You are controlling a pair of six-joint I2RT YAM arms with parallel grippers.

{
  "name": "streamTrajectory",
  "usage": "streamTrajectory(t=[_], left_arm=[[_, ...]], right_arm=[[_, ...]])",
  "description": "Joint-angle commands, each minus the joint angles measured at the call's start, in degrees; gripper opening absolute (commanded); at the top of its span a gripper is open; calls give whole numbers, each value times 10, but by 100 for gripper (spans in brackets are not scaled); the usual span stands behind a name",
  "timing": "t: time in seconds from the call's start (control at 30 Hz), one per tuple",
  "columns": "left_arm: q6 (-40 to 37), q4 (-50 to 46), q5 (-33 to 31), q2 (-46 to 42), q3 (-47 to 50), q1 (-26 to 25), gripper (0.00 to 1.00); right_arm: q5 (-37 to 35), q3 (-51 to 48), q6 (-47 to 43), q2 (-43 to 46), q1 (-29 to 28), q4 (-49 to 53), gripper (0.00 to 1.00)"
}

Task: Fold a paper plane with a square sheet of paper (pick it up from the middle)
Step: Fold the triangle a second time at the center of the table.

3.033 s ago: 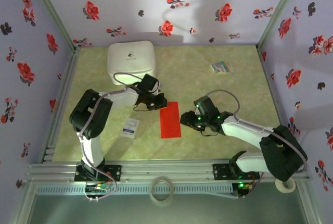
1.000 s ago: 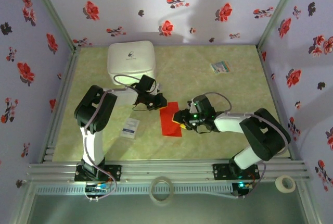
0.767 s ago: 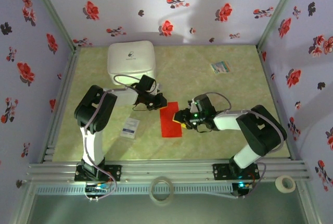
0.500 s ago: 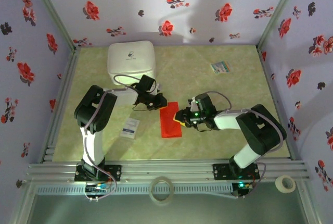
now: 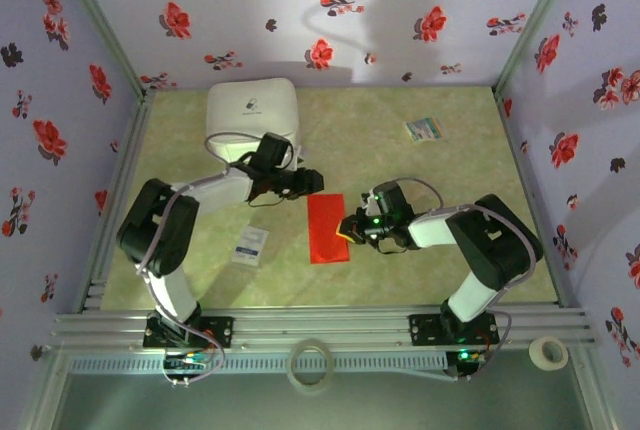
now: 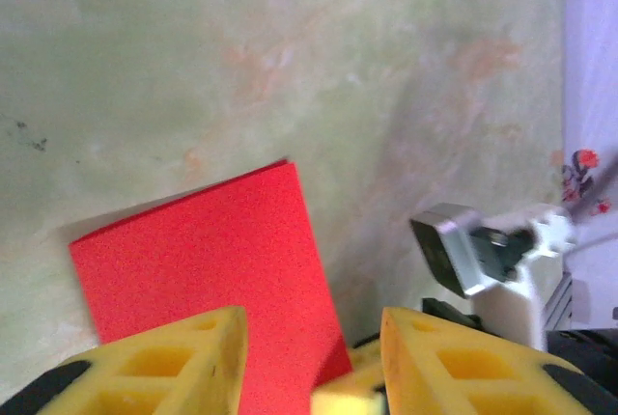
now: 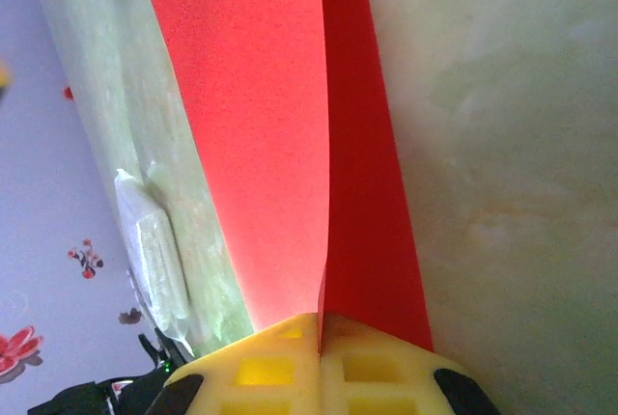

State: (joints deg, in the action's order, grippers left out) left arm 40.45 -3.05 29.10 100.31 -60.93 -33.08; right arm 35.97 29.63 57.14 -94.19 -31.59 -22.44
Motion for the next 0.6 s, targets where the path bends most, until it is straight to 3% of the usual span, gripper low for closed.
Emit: streamTrajectory(t=[0.0, 0.3, 0.57], left_arm=[[-12, -1, -29, -53, 29, 0, 43], [-34, 27, -91, -162, 118, -38, 44], [-71, 28, -132, -167, 139, -106, 44]], right_arm=[[-46, 16, -1, 21, 3, 35, 3], [-88, 13, -12, 76, 12, 121, 3], [-84, 11, -53, 102, 38, 201, 3]])
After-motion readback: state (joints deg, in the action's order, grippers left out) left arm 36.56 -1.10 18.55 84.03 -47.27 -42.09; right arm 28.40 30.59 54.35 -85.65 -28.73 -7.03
